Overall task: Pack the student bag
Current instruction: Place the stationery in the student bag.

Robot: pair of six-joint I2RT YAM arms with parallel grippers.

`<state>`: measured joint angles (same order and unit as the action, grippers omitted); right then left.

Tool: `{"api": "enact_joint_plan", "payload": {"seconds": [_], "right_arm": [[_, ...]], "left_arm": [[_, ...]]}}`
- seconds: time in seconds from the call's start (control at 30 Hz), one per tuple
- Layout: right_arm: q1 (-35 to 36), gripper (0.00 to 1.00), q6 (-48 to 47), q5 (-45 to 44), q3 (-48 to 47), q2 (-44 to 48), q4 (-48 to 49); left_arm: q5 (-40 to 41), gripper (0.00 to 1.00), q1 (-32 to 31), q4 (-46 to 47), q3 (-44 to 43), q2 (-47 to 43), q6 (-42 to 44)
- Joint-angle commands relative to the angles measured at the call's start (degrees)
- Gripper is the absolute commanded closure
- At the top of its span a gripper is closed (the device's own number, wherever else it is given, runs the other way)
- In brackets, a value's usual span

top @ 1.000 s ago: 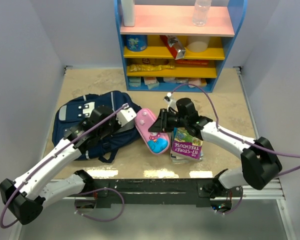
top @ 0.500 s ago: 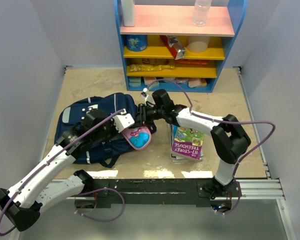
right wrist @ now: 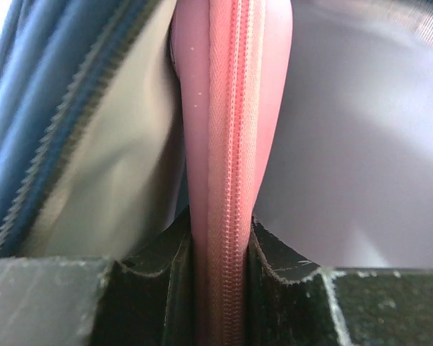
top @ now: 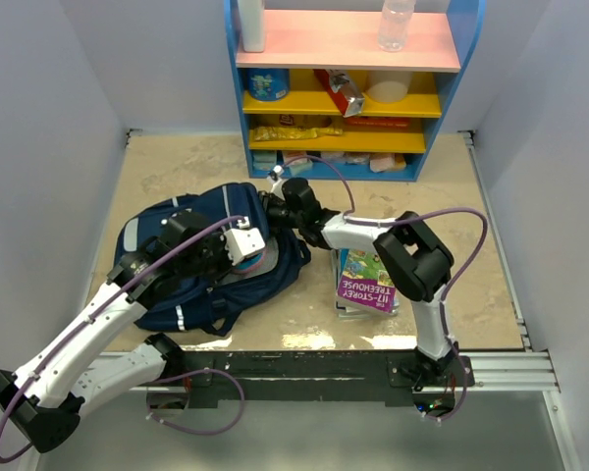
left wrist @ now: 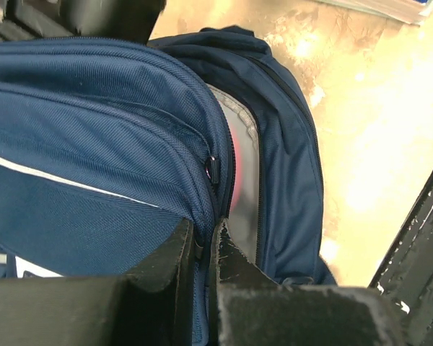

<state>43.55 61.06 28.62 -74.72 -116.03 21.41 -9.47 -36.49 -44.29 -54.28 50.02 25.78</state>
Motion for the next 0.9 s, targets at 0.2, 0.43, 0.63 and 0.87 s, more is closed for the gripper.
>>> {"api": "enact_joint_plan", "payload": {"seconds": [0.2, 0.43, 0.63, 0.87], "right_arm": [[7.5, 0.23, -0.7, -8.3, -2.0, 3.1, 10.3], [4.1, 0.01, -11.4, -19.6, 13.2, 22.8, -5.3], [2.6, 0.01, -17.5, -26.2, 21.0, 37.2, -13.7], [2.4, 0.02, -17.7, -20.7, 27.4, 44.2, -5.3]], "left_arm": [[-2.9, 1.00, -0.5, 6.8, -1.6, -1.7, 1.6], [1.7, 1.00, -0.5, 10.6, -0.6, -1.5, -1.8], [3.2, 1.00, -0.4, 11.9, 0.8, -0.5, -4.6], [5.9, 1.00, -0.4, 15.0, 4.3, 1.5, -7.3]]}}
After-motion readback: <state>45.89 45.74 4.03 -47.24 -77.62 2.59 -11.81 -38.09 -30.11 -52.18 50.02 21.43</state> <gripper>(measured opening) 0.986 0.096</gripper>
